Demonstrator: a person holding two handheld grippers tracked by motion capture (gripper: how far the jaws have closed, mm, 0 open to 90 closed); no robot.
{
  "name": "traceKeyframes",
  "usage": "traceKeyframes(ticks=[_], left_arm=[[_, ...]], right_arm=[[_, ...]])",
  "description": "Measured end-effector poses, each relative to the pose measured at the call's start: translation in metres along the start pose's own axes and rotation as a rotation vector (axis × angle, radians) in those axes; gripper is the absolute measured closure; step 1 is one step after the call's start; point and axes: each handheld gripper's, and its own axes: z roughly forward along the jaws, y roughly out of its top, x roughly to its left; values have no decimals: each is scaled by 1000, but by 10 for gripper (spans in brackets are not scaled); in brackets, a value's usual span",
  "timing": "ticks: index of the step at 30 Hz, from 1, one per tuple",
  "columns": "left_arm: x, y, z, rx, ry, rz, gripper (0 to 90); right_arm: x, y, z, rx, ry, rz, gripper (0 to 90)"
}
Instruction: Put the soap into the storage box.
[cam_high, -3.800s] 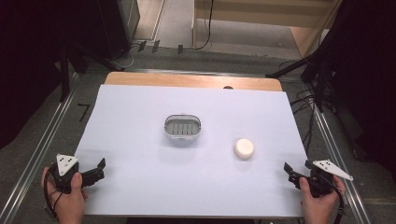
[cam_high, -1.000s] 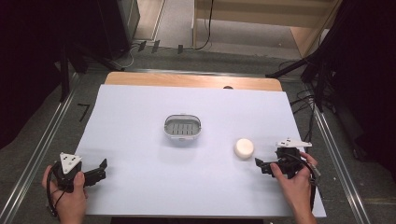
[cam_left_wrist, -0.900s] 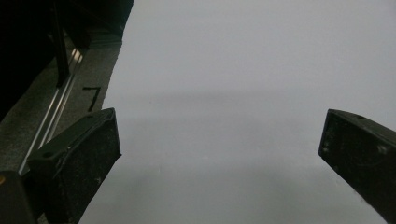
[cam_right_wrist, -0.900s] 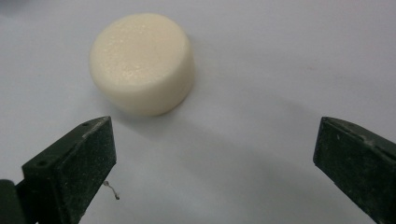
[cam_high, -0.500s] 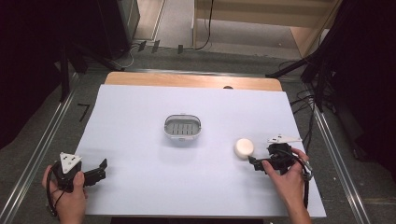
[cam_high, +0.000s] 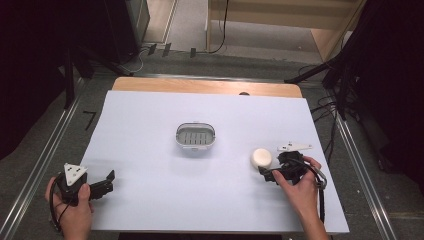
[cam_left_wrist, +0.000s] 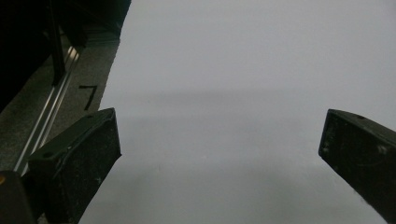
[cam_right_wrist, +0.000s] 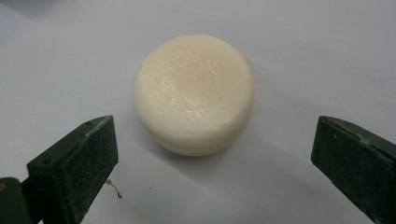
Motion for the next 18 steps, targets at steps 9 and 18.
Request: traceKeyframes(ticks=[9, 18], left_arm=[[0, 0, 0, 5, -1, 2, 0], [0, 0, 0, 6, -2, 2, 0]], right_arm=[[7, 3, 11, 4, -5, 1, 63], [5, 6, 16, -7, -11, 20, 124]])
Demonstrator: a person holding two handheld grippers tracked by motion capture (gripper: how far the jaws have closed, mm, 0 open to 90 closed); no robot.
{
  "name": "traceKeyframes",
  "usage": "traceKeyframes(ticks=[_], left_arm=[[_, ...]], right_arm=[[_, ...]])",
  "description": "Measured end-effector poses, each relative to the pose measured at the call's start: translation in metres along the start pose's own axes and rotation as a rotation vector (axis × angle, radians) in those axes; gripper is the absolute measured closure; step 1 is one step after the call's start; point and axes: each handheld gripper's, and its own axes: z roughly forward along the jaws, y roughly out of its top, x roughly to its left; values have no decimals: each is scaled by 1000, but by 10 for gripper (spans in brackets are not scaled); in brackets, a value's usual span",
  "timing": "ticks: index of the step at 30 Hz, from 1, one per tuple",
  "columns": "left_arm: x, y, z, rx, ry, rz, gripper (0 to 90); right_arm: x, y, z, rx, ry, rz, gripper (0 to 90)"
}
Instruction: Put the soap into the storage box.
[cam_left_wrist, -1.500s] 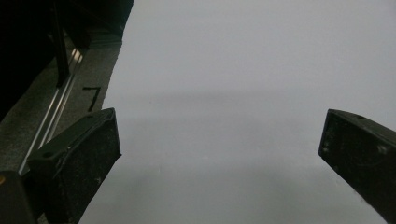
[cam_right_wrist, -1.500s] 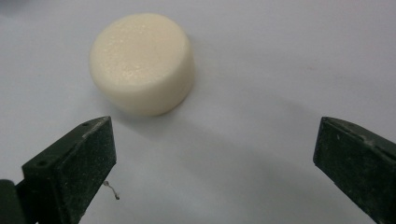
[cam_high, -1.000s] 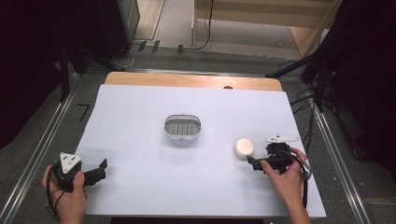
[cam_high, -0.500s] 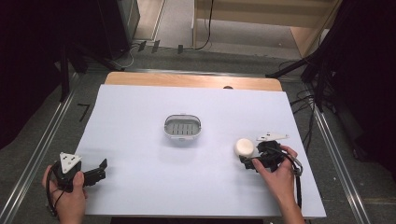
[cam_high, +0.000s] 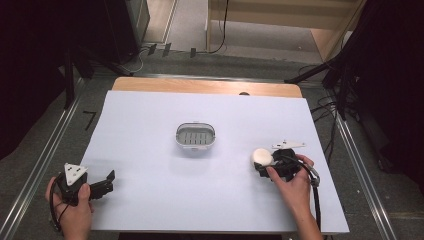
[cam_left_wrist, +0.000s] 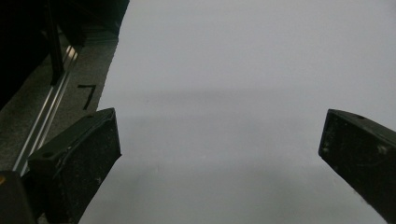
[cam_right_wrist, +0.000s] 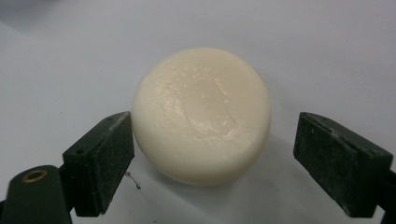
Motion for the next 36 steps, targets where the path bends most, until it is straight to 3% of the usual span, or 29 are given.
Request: traceKeyframes(ticks=[14, 18, 20, 21, 36], left_arm=[[0, 0, 0, 0, -5, -1, 0], [1, 0, 0, 0, -6, -2, 0], [1, 0, 0, 0, -6, -2, 0], [1, 0, 0, 0, -6, -2, 0], [0, 0, 0, 4, -3, 3, 0]], right_arm=[[8, 10, 14, 62, -53, -11, 134], [9, 10, 16, 63, -55, -6, 152], [9, 10, 16, 58, -52, -5, 183], [9, 10, 15, 50, -39, 2, 241], [8, 12, 9, 25, -36, -1, 247]])
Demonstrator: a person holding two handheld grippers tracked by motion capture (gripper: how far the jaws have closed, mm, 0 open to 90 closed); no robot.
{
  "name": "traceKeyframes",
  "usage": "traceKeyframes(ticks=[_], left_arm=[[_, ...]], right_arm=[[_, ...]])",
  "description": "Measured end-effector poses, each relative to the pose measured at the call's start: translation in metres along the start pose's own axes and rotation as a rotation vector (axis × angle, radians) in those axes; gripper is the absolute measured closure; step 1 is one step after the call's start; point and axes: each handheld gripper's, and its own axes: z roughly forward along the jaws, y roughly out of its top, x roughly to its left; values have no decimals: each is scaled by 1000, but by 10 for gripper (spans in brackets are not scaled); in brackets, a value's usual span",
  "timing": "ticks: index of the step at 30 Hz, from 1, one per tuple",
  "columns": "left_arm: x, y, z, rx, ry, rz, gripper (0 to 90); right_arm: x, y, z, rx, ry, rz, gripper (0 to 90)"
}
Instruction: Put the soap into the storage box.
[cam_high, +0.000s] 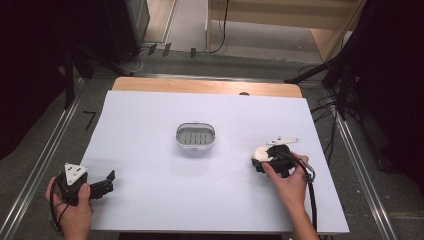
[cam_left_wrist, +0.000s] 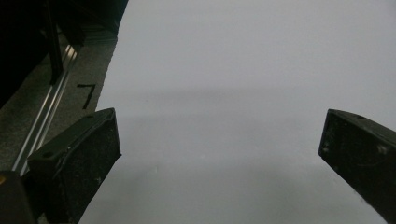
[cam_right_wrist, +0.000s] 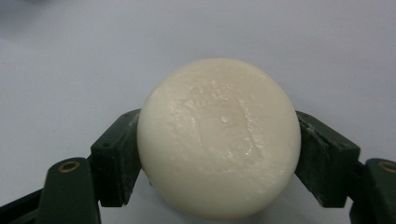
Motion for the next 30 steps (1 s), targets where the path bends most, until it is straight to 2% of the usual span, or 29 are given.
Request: traceKeyframes(ticks=[6, 14, 30], left_arm=[[0, 0, 0, 1, 0, 0, 0], [0, 0, 0, 4, -1, 0, 0], [0, 0, 0, 4, -1, -1, 0]], right_arm=[[2, 3, -2, 3, -11, -18, 247], [9, 14, -5, -8, 5, -47, 248], [19, 25, -2, -13, 17, -67, 247]])
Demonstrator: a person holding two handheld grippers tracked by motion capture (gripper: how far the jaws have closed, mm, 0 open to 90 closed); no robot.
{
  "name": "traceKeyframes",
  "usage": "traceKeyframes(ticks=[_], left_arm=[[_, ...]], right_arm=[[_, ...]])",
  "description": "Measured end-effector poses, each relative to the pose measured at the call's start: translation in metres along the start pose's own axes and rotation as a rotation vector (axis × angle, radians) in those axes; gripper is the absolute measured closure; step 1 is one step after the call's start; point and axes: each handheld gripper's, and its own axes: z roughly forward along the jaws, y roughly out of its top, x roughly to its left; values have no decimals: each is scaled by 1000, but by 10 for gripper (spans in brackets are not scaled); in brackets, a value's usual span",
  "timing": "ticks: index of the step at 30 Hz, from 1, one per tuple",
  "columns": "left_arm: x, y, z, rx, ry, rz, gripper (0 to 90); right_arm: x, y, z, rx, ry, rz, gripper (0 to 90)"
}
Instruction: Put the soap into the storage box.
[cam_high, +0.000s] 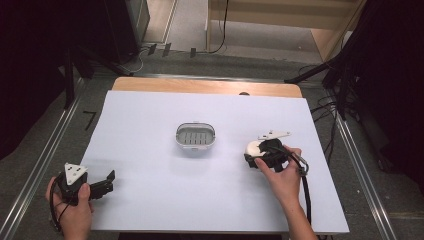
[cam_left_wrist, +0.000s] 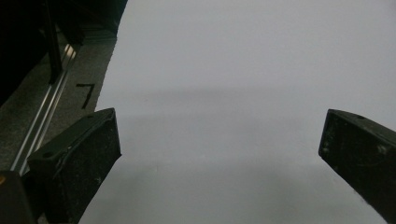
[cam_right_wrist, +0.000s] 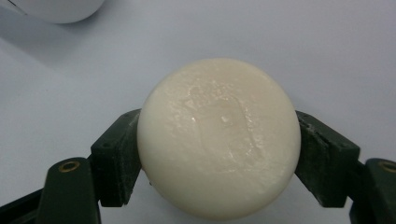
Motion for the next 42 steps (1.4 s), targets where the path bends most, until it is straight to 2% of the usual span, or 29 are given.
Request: traceKeyframes(ticks=[22, 37, 42], left_arm=[[0, 0, 0, -1, -3, -1, 0], [0, 0, 0, 0, -2, -1, 0], [0, 0, 0, -2, -4, -6, 0]], right_arm=[[12, 17, 4, -18, 31, -15, 248], [21, 28, 7, -28, 45, -45, 248], [23, 32, 6, -32, 50, -32, 248]])
